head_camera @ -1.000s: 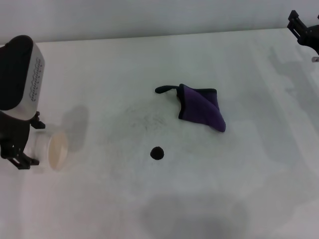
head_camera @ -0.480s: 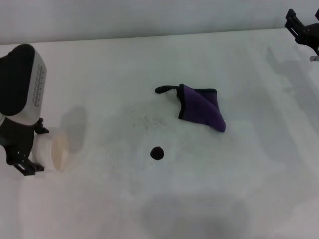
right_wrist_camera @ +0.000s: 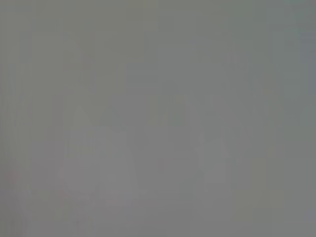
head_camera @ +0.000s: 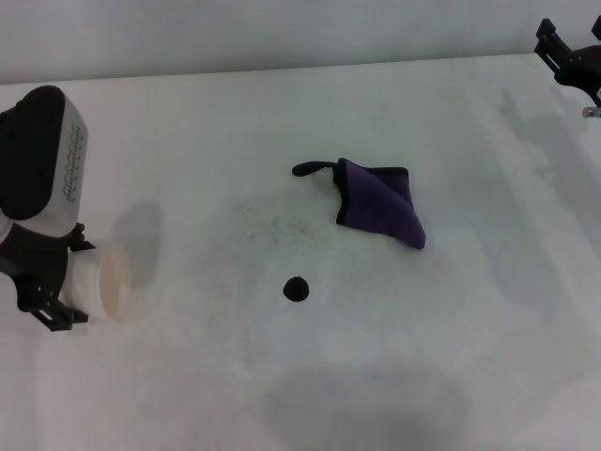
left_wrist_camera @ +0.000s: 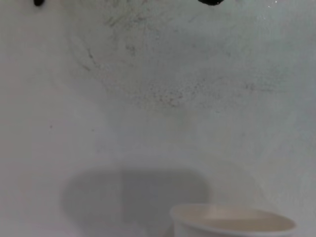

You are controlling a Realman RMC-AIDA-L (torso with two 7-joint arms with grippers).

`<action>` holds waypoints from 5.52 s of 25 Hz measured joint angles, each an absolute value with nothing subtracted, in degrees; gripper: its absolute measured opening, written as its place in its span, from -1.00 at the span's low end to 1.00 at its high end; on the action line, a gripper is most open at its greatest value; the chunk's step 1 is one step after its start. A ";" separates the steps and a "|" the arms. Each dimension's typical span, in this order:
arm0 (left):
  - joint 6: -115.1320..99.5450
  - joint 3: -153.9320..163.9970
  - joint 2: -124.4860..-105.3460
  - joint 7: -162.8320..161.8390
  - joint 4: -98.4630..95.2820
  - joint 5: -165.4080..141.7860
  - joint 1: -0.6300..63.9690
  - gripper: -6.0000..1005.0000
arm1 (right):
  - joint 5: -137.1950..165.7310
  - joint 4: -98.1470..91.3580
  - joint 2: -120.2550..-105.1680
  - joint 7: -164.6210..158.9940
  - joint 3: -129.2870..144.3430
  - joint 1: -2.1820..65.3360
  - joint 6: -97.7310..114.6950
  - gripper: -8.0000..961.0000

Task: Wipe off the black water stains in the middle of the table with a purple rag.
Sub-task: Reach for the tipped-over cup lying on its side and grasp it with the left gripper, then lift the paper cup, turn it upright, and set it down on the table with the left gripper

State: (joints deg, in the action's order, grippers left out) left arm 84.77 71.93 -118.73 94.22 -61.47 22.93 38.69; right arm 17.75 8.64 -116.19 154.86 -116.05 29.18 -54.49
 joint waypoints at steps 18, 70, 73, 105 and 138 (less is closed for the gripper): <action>82.37 71.89 -118.82 92.81 -61.62 26.98 38.33 0.74 | 17.75 8.33 -116.19 154.86 -115.77 29.08 -54.37 0.73; 55.78 63.10 -118.89 130.54 -33.47 110.60 26.89 0.74 | 17.24 8.74 -116.01 154.92 -115.93 28.41 -54.04 0.73; 56.01 63.09 -118.94 133.96 -30.02 116.74 27.00 0.74 | 17.23 8.72 -115.96 154.97 -115.93 28.38 -54.04 0.73; 58.51 74.51 -120.01 144.12 -8.06 136.39 32.04 0.74 | 17.36 8.79 -116.02 154.97 -115.56 28.86 -54.49 0.73; 58.68 74.79 -120.50 147.20 -2.84 136.23 28.49 0.74 | 17.75 8.88 -116.02 154.98 -115.48 30.27 -54.50 0.73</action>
State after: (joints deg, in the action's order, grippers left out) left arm 58.68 74.79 -120.50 147.20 -2.84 136.23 28.49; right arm 17.75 8.88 -116.02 154.98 -115.48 30.27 -54.50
